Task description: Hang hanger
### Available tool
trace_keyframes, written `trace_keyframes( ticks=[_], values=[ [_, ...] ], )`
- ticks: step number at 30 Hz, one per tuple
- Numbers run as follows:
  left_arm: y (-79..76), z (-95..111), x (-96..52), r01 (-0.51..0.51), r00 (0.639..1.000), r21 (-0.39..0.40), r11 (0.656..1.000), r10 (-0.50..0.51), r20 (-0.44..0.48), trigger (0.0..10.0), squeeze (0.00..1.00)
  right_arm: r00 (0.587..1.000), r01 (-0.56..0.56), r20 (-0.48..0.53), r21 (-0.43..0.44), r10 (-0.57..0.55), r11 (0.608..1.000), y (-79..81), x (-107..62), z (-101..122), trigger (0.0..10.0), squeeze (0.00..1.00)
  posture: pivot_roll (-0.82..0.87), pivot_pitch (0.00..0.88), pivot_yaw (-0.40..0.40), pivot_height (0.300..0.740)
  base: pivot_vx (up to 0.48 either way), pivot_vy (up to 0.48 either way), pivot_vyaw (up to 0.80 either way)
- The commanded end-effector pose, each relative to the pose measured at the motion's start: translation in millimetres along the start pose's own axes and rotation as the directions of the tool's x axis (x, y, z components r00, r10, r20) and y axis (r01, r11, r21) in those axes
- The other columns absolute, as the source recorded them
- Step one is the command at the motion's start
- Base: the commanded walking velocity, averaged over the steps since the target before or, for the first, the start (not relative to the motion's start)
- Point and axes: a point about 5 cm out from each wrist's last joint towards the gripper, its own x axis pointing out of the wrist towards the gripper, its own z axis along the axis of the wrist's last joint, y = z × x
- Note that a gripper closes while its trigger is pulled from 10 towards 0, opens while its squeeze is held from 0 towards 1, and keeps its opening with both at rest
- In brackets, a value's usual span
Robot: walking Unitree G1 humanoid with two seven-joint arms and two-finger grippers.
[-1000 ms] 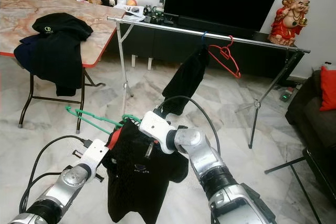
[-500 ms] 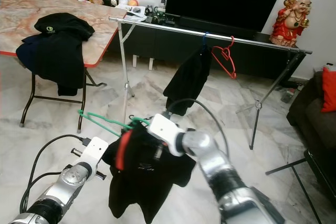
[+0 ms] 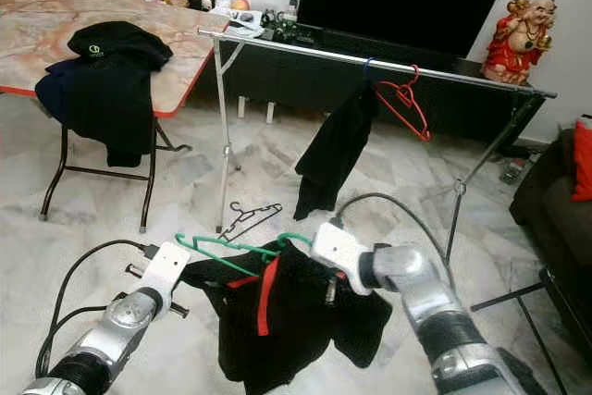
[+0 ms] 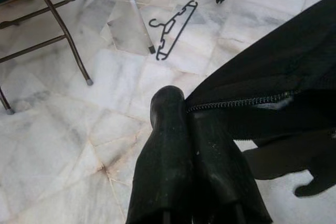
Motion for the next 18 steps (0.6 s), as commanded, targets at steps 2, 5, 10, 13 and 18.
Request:
trace_keyframes(
  ticks=[2, 5, 10, 13, 18],
  values=[
    [6.5, -20.2, -4.5, -0.03, 0.996, -0.015, 0.999, 0.029, -0.085, 0.0, 0.0, 0.999, -0.049, 0.018, 0.085, 0.048, 0.995, -3.3, -38.4, -15.1, 0.0, 0.0, 0.15, 0.0, -0.17, 0.74, 0.0, 0.0, 0.0],
    [6.7, -20.6, -4.7, -0.029, 0.996, -0.015, 0.999, 0.028, -0.086, 0.0, 0.0, 0.99, -0.134, -0.034, 0.079, 0.137, 0.988, 4.3, -47.0, -25.7, 0.0, 0.0, 0.15, 0.0, -0.173, 0.74, 0.0, 0.0, 0.0],
    [9.4, -22.8, -5.8, -0.033, 0.995, -0.014, 0.999, 0.032, -0.092, 0.0, 0.0, 0.937, -0.078, -0.34, 0.034, 0.085, 0.996, 2.2, -69.1, -56.1, 0.0, 0.0, 0.14, 0.0, -0.169, 0.74, 0.0, 0.0, 0.0],
    [8.9, -23.6, -5.9, -0.031, 0.995, -0.013, 0.999, 0.029, -0.095, 0.0, 0.0, 0.921, -0.022, -0.388, 0.013, 0.025, 1.0, -2.5, -75.3, -59.8, 0.0, 0.0, 0.15, 0.0, -0.168, 0.74, 0.0, 0.0, 0.0],
    [8.1, -24.3, -6.1, -0.028, 0.995, -0.014, 1.0, 0.027, -0.098, 0.0, 0.0, 0.9, -0.023, -0.435, -0.004, 0.019, 1.0, -2.7, -78.8, -63.1, 0.0, 0.0, 0.15, 0.0, -0.166, 0.74, 0.0, 0.0, 0.0]
  ],
)
